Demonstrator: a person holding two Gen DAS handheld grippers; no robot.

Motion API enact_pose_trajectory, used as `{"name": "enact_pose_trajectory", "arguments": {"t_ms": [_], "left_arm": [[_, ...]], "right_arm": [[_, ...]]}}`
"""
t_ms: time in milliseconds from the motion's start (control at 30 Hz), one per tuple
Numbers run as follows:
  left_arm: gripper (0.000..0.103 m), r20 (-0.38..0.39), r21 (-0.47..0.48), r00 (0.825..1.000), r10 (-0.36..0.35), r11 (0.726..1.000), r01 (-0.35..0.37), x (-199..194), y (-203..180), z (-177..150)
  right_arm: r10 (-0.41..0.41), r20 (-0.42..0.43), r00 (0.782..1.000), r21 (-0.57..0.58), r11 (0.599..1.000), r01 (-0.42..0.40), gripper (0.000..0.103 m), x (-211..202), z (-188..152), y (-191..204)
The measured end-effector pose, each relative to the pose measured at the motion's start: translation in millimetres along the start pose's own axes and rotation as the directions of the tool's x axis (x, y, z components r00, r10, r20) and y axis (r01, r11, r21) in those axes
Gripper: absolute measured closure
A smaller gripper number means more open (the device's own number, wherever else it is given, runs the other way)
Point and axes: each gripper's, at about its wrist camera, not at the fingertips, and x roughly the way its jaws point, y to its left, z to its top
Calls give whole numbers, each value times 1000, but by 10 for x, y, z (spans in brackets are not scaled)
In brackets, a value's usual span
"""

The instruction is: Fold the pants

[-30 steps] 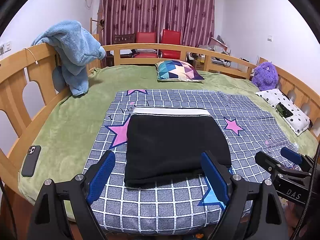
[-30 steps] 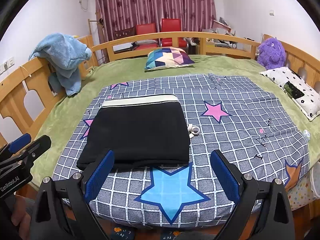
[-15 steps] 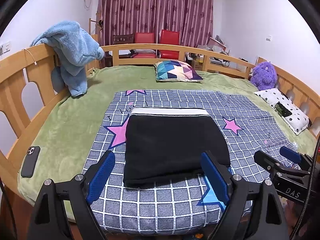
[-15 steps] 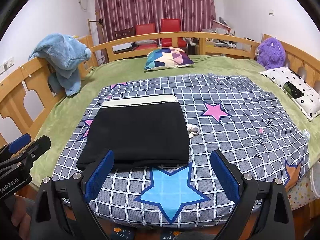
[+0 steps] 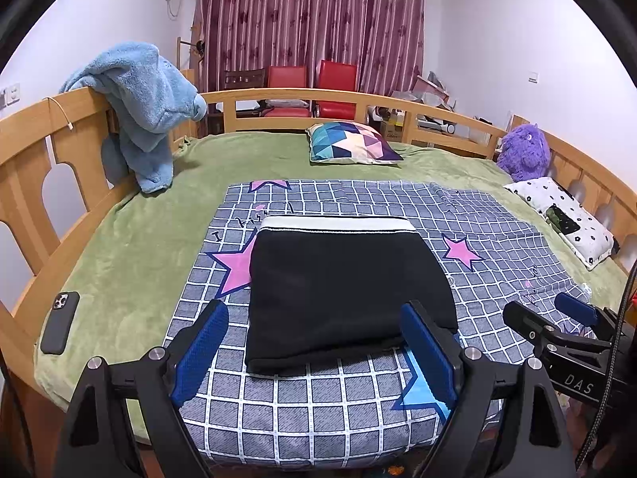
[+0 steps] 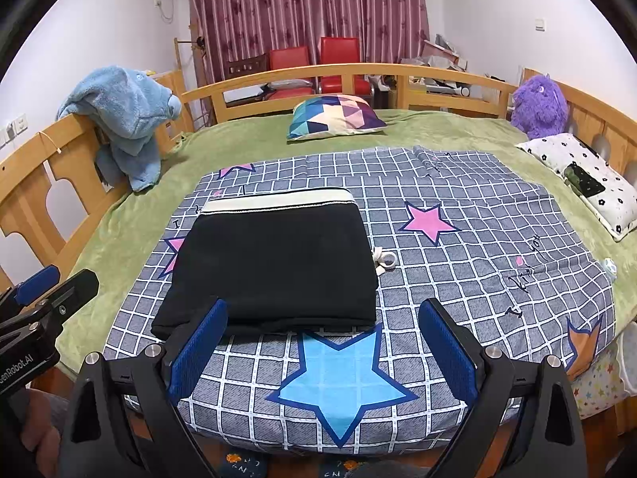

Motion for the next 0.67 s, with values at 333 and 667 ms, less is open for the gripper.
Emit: {"name": "enact_pose_trajectory", "arguments": {"t_ms": [333, 667], "left_arm": [[15, 5, 5, 1000, -5, 1000, 5, 3, 26, 10], [14, 9, 13, 1000, -12, 1000, 12, 39, 20, -4]], "right_arm": [[-1, 4, 1000, -3, 1000, 1, 7, 16, -14, -6], [0, 4, 1000, -11, 1000, 0, 7, 26, -24, -8]]}}
